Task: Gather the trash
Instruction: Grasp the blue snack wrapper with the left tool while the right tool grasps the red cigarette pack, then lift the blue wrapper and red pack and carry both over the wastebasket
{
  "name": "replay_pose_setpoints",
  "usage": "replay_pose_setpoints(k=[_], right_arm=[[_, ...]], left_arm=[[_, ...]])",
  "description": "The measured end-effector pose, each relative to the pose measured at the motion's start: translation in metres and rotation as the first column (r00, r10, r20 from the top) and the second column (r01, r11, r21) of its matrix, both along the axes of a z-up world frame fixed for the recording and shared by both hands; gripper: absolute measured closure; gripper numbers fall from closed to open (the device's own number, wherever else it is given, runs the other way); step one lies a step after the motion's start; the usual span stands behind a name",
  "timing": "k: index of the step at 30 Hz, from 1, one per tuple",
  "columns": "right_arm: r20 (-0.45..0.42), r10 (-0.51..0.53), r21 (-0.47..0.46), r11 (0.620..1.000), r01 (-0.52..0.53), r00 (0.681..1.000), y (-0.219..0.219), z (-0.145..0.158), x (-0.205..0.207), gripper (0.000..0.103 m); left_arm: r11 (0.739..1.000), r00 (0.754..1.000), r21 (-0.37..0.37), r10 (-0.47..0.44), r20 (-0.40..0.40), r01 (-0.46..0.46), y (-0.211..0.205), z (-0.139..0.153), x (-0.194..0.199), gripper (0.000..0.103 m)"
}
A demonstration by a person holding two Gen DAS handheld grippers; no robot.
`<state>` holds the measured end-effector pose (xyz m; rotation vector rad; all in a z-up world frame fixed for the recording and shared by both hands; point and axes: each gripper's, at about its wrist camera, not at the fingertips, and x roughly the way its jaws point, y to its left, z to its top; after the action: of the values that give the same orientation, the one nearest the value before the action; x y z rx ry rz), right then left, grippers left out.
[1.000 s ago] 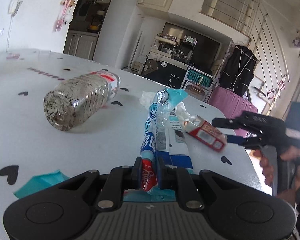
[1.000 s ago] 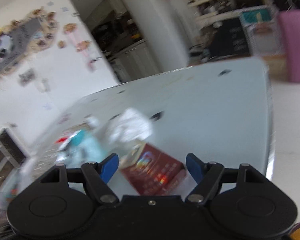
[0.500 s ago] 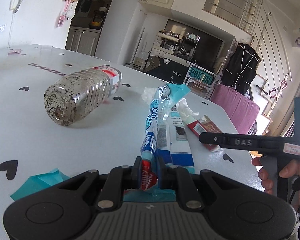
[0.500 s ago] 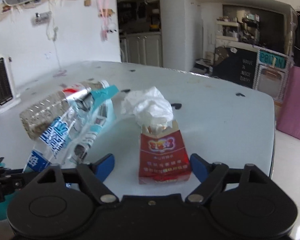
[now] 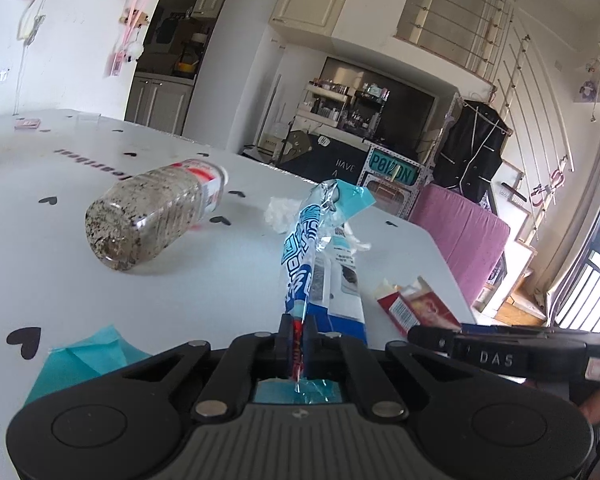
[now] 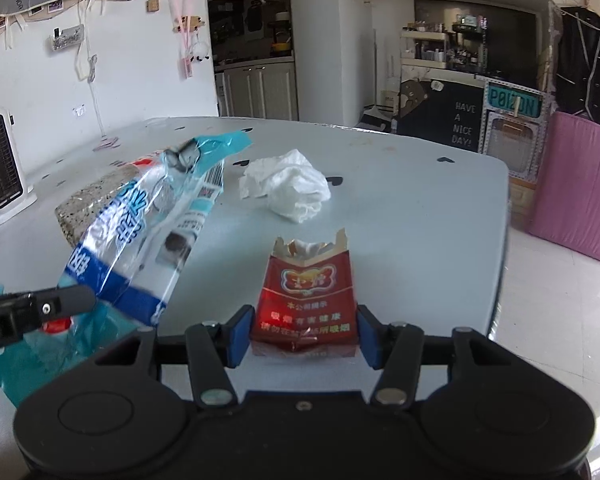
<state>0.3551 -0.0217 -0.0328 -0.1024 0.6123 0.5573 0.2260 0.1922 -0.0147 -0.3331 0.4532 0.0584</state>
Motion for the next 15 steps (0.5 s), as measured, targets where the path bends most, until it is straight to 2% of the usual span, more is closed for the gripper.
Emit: replay_pose_setpoints(k=[6,15], right_arm=[[0.021,-0.026,0.045,0.999,0.025,0.999,-0.021,0.017,-0.03,0.048],[0.054,-0.088,0.108,0.991,0.082,0.995,-0.061,0.036,-0.067,0.048]], left_arm=[[1.0,1.0,0.011,-0.006,0.015,0.006,-0.015,0.01,-0.011,0.101],[0.997,0.999,0.072,-0.022,0.038,0.02,-0.042,0.027,-0.025,0.101]])
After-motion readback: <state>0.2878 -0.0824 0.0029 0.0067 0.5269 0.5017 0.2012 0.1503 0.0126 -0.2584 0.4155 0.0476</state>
